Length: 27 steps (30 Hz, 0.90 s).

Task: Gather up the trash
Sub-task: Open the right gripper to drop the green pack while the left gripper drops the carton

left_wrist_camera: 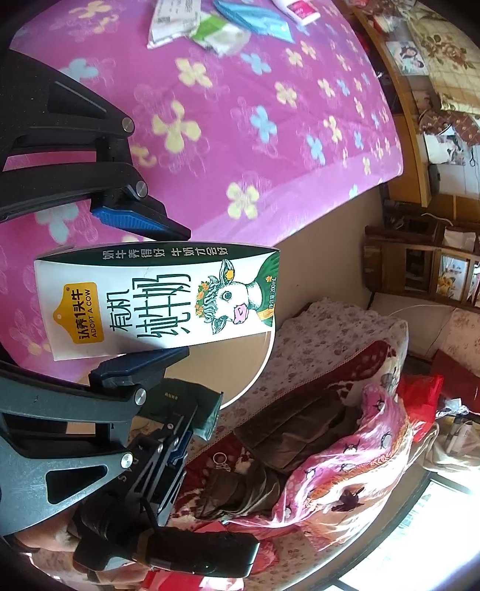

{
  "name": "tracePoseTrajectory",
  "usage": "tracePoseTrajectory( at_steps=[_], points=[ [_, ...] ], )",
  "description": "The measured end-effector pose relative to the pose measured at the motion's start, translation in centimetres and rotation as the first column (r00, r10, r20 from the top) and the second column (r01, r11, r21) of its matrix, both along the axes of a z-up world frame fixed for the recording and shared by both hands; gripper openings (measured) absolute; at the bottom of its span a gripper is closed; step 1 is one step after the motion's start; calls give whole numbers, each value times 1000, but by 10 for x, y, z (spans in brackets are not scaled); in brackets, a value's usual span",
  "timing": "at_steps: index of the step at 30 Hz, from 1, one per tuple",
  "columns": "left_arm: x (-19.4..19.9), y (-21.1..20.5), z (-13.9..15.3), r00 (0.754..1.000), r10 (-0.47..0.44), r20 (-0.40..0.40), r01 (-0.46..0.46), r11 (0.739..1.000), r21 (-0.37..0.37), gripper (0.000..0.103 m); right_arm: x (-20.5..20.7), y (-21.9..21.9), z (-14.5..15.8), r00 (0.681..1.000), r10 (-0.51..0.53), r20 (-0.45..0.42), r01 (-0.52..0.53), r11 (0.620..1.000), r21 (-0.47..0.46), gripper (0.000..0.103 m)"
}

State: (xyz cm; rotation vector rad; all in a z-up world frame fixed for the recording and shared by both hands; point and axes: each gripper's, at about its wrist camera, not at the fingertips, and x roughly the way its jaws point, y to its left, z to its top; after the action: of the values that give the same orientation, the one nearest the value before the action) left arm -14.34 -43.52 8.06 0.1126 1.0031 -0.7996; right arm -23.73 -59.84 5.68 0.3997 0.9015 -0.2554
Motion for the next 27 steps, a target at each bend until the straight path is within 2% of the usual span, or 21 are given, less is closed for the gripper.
tracePoseTrajectory(
  at_steps=[10, 15, 17, 18, 19, 23, 27],
  points=[
    [6, -26, -14, 999, -18, -29, 18, 1000, 0, 54, 4, -16, -14, 1000, -20, -22, 20, 1000, 9, 17],
    [10, -32, -18, 998, -22, -57, 20, 999, -34, 54, 7, -21, -18, 999, -40, -23, 41, 999, 17, 17],
    [12, -33, -19, 997, -26, -71, 22, 998, -58, 55, 8, -23, -19, 998, -50, -33, 50, 999, 1, 27],
    [13, -33, -20, 996, -28, -83, 22, 997, -69, 55, 8, -24, -20, 998, -59, -35, 59, 998, -6, 39],
    [13, -33, -20, 995, -29, -92, 22, 997, -77, 55, 8, -24, -20, 997, -64, -32, 64, 998, -7, 42],
    [15, -31, -22, 995, -21, -95, 13, 996, -86, 55, 4, -29, -23, 996, -81, -29, 82, 997, 8, 42],
    [16, -28, -22, 994, -27, -102, 16, 994, -111, 66, 1, -31, -26, 995, -89, -40, 90, 996, 26, 42]
  ],
)
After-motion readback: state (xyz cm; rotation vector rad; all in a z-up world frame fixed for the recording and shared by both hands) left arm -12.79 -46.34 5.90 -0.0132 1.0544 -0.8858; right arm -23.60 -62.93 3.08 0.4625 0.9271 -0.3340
